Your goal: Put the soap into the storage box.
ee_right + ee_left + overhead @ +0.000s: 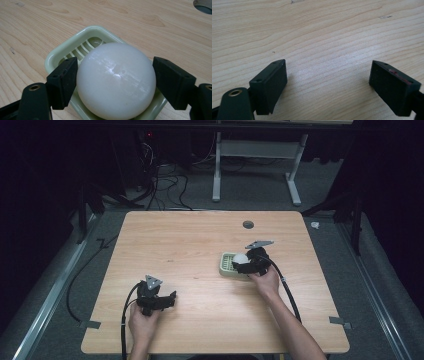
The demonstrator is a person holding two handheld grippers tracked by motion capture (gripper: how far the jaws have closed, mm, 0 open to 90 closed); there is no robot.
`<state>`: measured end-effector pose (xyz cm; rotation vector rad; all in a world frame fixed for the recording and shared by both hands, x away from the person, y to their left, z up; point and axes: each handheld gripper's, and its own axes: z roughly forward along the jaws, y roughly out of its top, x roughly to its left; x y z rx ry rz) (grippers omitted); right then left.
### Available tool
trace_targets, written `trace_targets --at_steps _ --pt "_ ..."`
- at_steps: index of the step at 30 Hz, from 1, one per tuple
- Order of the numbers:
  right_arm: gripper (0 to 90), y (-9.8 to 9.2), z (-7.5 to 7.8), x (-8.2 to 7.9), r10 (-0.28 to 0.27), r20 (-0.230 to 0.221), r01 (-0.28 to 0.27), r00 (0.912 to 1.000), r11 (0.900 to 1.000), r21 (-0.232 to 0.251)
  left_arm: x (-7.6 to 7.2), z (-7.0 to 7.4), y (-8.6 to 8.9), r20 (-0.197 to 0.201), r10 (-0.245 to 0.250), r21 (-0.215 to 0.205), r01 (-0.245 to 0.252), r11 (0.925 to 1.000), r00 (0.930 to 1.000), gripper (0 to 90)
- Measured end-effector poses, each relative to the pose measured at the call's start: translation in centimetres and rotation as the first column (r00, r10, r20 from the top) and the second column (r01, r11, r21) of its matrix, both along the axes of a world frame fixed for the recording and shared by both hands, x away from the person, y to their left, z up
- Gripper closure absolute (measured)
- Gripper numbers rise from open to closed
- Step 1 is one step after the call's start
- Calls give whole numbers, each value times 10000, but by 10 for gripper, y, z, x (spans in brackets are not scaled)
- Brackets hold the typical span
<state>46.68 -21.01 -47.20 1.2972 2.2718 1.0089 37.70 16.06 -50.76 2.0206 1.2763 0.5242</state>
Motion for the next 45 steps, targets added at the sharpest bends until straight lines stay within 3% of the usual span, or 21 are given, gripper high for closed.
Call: trace_targets --at_steps 20,45 --pt "235 -17 26 -13 -186 595 144 9981 9974 707 0 0 0 0 1 0 -1 10000 10000 153" --pt "250 -37 35 -31 -396 803 323 9960 9954 906 0 0 0 0 0 2 0 10000 10000 153"
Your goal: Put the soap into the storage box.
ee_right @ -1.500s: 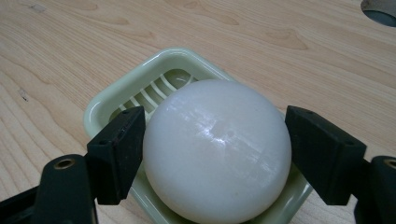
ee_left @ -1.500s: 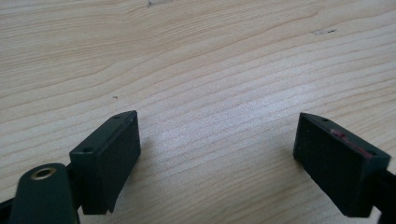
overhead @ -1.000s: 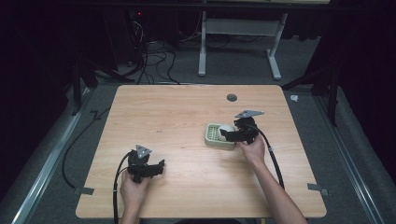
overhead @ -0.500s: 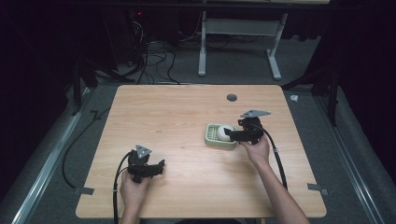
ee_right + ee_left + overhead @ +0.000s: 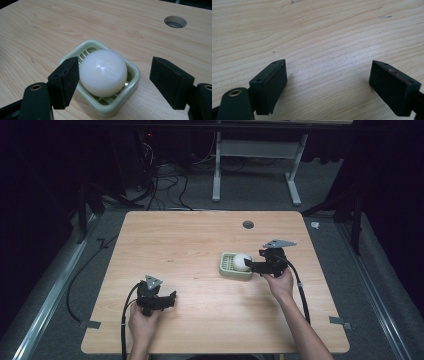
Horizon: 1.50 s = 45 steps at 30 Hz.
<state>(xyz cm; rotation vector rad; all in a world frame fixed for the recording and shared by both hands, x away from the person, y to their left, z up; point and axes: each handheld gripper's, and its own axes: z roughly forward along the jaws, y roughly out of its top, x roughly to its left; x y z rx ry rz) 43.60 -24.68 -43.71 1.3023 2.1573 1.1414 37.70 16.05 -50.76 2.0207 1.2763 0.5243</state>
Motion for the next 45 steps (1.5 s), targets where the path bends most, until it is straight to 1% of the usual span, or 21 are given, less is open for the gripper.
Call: trace_targets --at_steps 5,6,10,13,16,22,23,24,26,30,34,36,40,45 --pt "250 -3 3 -3 -67 29 67 10000 9999 87 0 0 0 0 1 -2 -1 10000 10000 153" --pt "250 -4 5 -5 -53 111 52 9999 9999 89 0 0 0 -1 0 -2 0 10000 10000 153" --pt "250 -6 8 -8 -44 174 41 9998 9999 133 0 0 0 -1 0 -1 0 10000 10000 153" --pt "250 -8 9 -9 -78 170 76 9998 9999 125 0 0 0 -1 0 -1 0 10000 10000 153" --pt "251 -11 12 -12 -108 284 108 9995 9999 26 0 0 0 0 1 -3 -1 10000 10000 153" --pt "251 -16 15 -16 -194 287 192 9994 9998 52 0 0 0 0 -2 -1 2 10000 10000 153" --pt "253 -18 16 -17 -200 350 198 9992 9998 48 0 0 0 1 0 -3 0 10000 10000 153" --pt "254 -19 16 -18 -252 328 249 9991 9996 117 0 0 0 1 2 -2 -2 10000 10000 153" --pt "254 -20 16 -19 -230 373 226 9990 9997 116 0 0 0 1 1 -4 -1 10000 10000 153" --pt "254 -22 14 -23 -254 309 249 9992 9996 139 0 0 0 1 0 -1 0 10000 10000 153" --pt "254 -27 14 -27 -312 351 302 9989 9991 283 0 0 0 1 1 -3 -1 10000 10000 153" --pt "253 -29 15 -29 -292 389 283 9988 9993 237 0 0 0 1 0 0 0 10000 10000 153" --pt "252 -33 17 -34 -351 386 343 9986 9992 215 0 0 0 1 1 -1 -1 10000 10000 153" --pt "253 -36 21 -40 -365 554 351 9978 9990 262 0 0 0 0 0 -1 0 10000 10000 153"
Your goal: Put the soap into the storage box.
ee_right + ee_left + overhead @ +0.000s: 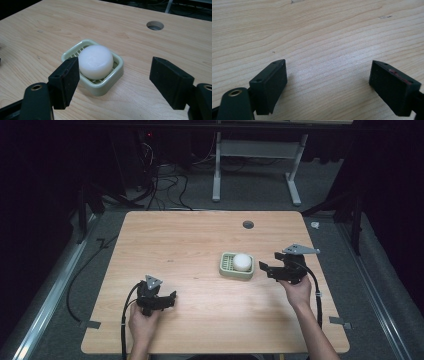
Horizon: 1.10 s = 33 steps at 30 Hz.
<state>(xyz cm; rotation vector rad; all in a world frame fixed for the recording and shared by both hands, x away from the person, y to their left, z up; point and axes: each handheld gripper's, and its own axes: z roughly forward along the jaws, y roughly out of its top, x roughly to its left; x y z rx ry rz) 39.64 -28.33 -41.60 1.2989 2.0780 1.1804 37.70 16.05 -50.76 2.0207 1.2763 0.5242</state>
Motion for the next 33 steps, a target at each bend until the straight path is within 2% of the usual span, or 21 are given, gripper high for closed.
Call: trace_targets --at_steps 8,15,33 --pt "253 -11 -2 -12 -209 45 207 9998 9995 259 0 0 0 1 2 -2 -2 10000 10000 153" --pt "254 -22 1 -23 -478 277 463 9985 9975 524 0 0 0 2 1 4 -1 10000 10000 153" --pt "253 -38 -3 -44 -742 420 711 9964 9949 710 0 0 0 3 0 7 0 10000 10000 153"
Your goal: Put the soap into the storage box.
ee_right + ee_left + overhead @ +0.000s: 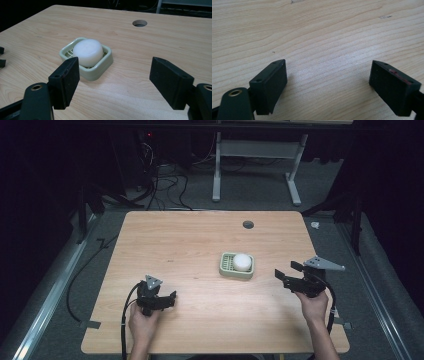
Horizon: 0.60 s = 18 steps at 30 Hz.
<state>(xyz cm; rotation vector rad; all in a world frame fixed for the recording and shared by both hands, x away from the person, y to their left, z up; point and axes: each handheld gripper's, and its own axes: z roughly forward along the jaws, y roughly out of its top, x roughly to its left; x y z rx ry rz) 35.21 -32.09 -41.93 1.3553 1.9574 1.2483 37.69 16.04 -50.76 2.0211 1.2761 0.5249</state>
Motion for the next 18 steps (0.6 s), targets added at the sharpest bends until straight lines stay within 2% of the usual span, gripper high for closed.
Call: trace_targets --at_steps 18 --pt "253 0 -12 -11 54 -145 -51 9999 9999 153 0 0 0 1 4 1 -4 10000 10000 152"
